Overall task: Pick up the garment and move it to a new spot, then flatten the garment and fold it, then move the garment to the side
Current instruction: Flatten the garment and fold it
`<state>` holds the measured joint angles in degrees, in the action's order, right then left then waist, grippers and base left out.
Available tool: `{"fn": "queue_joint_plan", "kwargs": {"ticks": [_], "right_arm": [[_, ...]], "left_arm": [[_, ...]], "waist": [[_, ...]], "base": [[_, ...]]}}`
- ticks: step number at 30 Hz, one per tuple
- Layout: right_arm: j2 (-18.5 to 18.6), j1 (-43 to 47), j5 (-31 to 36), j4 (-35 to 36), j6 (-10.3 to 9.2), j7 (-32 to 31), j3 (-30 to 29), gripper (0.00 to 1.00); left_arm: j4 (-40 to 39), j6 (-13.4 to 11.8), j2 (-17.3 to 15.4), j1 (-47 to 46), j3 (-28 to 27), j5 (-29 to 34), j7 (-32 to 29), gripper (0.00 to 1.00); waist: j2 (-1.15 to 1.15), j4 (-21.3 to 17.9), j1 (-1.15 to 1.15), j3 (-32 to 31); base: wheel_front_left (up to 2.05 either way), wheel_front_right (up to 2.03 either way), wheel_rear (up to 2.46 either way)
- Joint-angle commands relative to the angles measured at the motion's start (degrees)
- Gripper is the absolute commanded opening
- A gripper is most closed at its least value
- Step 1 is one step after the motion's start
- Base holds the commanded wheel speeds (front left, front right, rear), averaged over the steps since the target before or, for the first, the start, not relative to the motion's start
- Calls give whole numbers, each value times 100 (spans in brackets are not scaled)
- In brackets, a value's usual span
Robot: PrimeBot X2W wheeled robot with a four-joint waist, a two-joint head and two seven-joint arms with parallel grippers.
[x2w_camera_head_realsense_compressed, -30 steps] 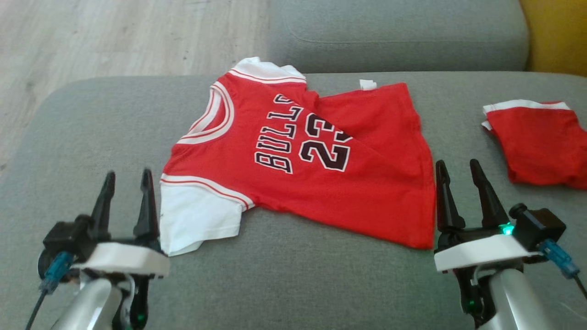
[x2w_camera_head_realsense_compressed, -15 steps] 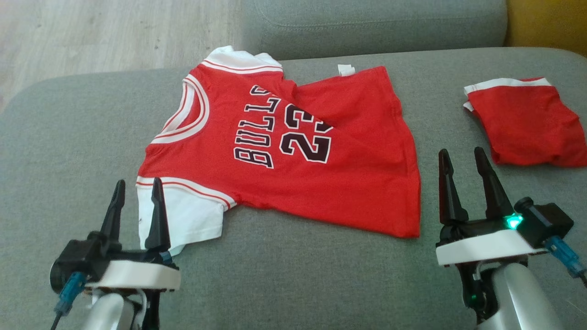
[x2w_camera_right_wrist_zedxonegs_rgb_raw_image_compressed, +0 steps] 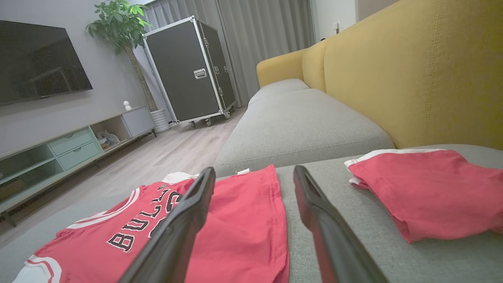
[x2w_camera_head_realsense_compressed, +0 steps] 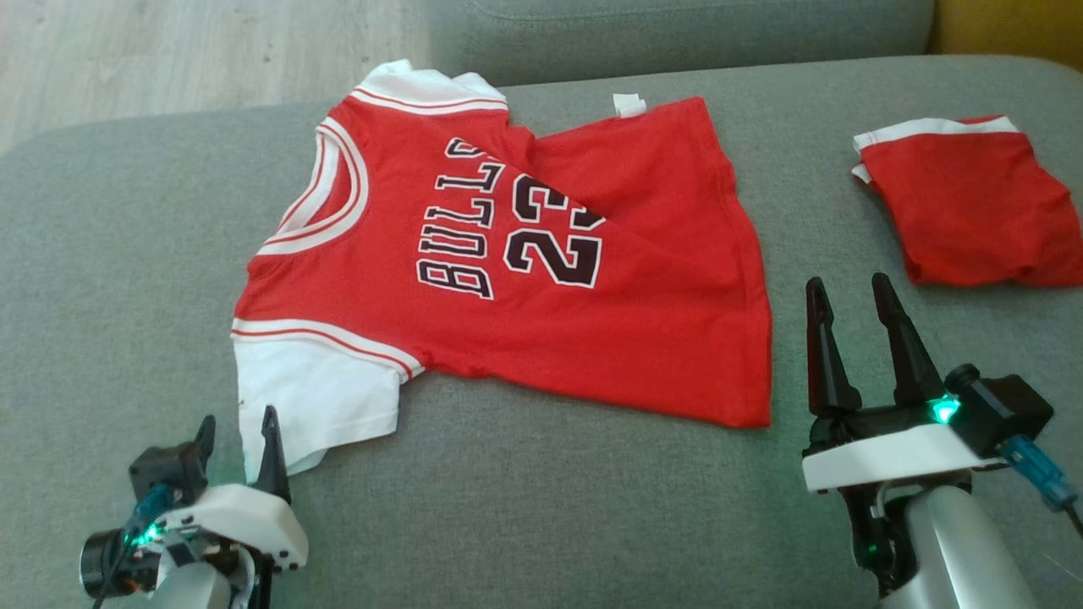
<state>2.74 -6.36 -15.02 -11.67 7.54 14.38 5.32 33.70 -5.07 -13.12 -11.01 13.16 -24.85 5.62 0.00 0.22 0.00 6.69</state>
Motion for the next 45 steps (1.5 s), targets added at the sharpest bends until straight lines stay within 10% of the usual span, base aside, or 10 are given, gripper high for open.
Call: {"fn": "queue_joint_plan", "kwargs": {"ticks": [1, 14, 15, 17, 34, 45], "right_arm": [[14, -196, 34, 164, -5, 62, 141, 100], [14, -273, -9, 127, -5, 62, 110, 100], [14, -277, -11, 122, -5, 62, 111, 100], [14, -283, -12, 114, -5, 62, 105, 100], [14, -335, -28, -1371, -5, 32, -196, 100], [14, -717, -1352, -2540, -5, -319, 826, 100]], "left_arm": [[-45, 0, -144, -249, -210, -63, -5, 100], [499, 144, -178, -459, -104, -240, -526, 100], [523, 142, -183, -467, -113, -259, -548, 86], [556, 172, -197, -480, -120, -302, -594, 0], [-675, 255, -276, -614, -357, -126, 875, 0], [-1530, 328, -128, -345, -498, 189, 936, 0]], "waist": [[0, -21, 0, 33], [0, -138, 0, 164], [0, -144, 0, 165], [0, -152, 0, 167], [0, -112, 0, -32], [0, 76, 0, -51]], "base": [[0, 0, 0], [0, 0, 0], [0, 0, 0], [0, 0, 0], [0, 0, 0], [0, 0, 0]]}}
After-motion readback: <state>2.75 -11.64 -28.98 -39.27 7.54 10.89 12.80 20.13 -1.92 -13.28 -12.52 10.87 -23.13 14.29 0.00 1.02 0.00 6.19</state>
